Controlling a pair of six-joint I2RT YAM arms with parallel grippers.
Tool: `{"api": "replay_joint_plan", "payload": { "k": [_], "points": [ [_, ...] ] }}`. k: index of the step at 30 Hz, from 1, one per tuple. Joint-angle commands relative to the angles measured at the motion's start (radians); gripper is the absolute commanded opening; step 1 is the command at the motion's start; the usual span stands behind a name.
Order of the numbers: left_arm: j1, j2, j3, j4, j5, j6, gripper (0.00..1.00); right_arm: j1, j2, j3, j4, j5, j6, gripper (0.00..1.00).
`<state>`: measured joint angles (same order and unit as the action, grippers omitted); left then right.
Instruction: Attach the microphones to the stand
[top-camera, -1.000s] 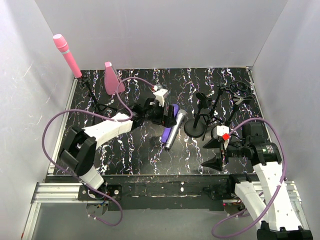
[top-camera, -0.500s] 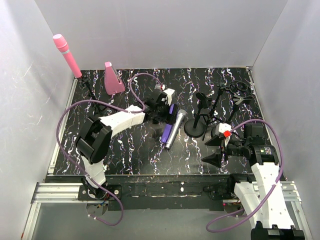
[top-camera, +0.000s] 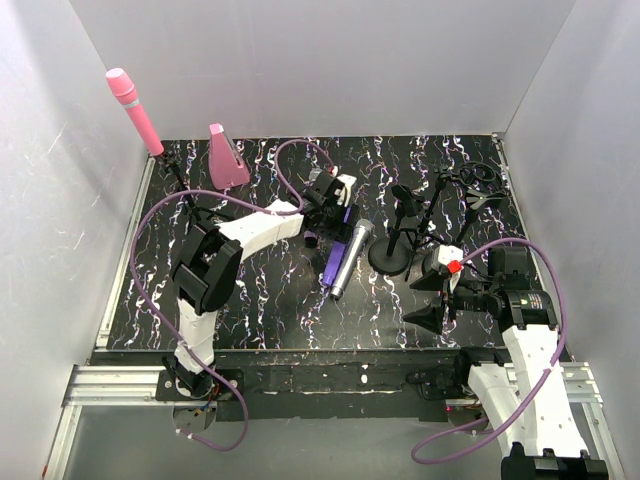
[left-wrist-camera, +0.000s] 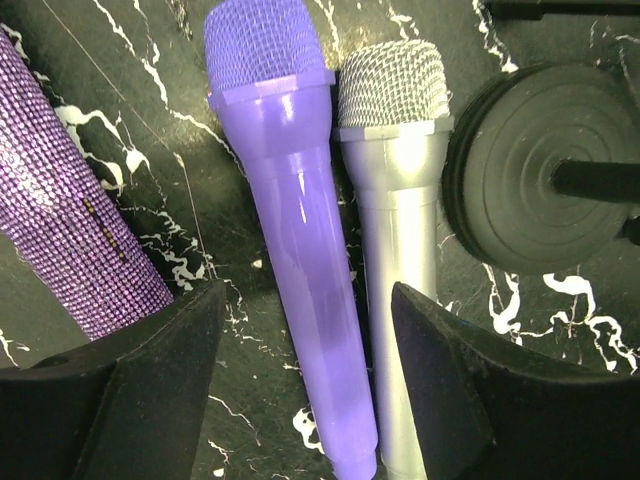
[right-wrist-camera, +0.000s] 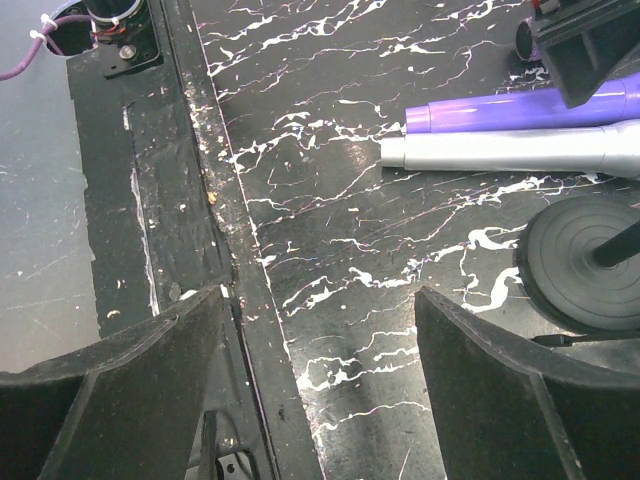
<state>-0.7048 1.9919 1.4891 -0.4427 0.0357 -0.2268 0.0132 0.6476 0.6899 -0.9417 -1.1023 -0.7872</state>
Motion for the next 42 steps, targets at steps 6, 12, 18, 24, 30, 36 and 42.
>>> {"api": "replay_joint_plan", "payload": {
  "k": [6, 12, 18, 24, 30, 36, 42],
  "points": [
    [-0.004, 0.033, 0.106, -0.050, -0.022, 0.003, 0.63, -0.004, -0.008, -0.004, 0.023, -0.019, 0.009, 0.84],
    [-0.005, 0.059, 0.158, -0.082, -0.051, 0.010, 0.63, -0.032, -0.008, -0.006, 0.026, -0.021, 0.013, 0.84],
    [-0.005, 0.068, 0.180, -0.100, -0.062, 0.017, 0.62, -0.036, -0.006, -0.004, 0.026, -0.024, 0.014, 0.84],
    [0.010, 0.082, 0.241, -0.140, -0.108, 0.037, 0.62, -0.041, -0.008, -0.004, 0.026, -0.025, 0.014, 0.84],
    [0.073, 0.111, 0.325, -0.186, -0.117, 0.030, 0.62, -0.042, -0.008, -0.006, 0.026, -0.024, 0.013, 0.84],
    [0.123, 0.131, 0.387, -0.238, -0.120, 0.041, 0.62, -0.047, -0.012, -0.006, 0.027, -0.024, 0.013, 0.84],
    [0.169, 0.081, 0.324, -0.241, -0.099, 0.063, 0.62, -0.055, -0.016, -0.009, 0.034, -0.028, 0.016, 0.84]
  ]
}}
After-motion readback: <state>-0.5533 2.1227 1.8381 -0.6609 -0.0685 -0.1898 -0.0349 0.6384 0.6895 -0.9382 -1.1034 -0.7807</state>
